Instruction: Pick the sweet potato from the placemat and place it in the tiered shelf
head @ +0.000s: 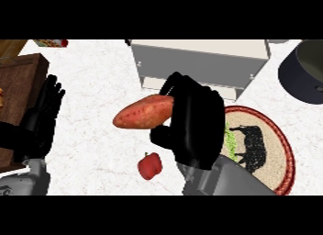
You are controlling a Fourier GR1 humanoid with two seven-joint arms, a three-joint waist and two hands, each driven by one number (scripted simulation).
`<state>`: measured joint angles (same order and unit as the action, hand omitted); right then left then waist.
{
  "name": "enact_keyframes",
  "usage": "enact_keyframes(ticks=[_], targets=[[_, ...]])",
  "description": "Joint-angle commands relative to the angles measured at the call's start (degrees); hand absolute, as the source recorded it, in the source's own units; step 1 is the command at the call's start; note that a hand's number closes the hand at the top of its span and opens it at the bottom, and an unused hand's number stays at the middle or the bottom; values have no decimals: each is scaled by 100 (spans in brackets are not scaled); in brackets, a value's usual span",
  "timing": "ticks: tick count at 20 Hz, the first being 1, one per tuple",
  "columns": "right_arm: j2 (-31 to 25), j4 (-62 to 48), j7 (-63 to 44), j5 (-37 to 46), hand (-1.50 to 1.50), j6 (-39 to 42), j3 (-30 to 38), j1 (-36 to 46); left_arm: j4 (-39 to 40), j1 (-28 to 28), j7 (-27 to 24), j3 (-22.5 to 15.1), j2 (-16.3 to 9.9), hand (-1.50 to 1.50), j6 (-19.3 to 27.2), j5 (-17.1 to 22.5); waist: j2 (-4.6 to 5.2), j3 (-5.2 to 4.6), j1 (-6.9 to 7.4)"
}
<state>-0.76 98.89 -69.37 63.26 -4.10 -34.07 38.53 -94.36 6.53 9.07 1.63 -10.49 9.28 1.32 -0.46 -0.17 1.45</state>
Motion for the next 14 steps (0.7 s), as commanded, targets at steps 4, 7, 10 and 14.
enact_keyframes(ticks=[4, 7, 10, 14], targets=[[72, -331, -1580, 379, 150, -222, 215, 718, -167, -47, 131, -19, 4, 0, 111, -128, 12, 11, -27], [72, -690, -1336, 272, 150, -191, 573, 926, -103, -78, -40, 51, 26, 0, 33, -22, 35, 11, -31], [72, -1105, -1134, 149, 150, -355, 950, 1109, -368, -232, 42, 37, -12, 0, -60, 54, 37, 14, 19], [73, -1410, -496, 259, 150, -783, 1335, 903, 71, -257, -235, 142, 37, 0, -64, 51, 59, 14, -63]])
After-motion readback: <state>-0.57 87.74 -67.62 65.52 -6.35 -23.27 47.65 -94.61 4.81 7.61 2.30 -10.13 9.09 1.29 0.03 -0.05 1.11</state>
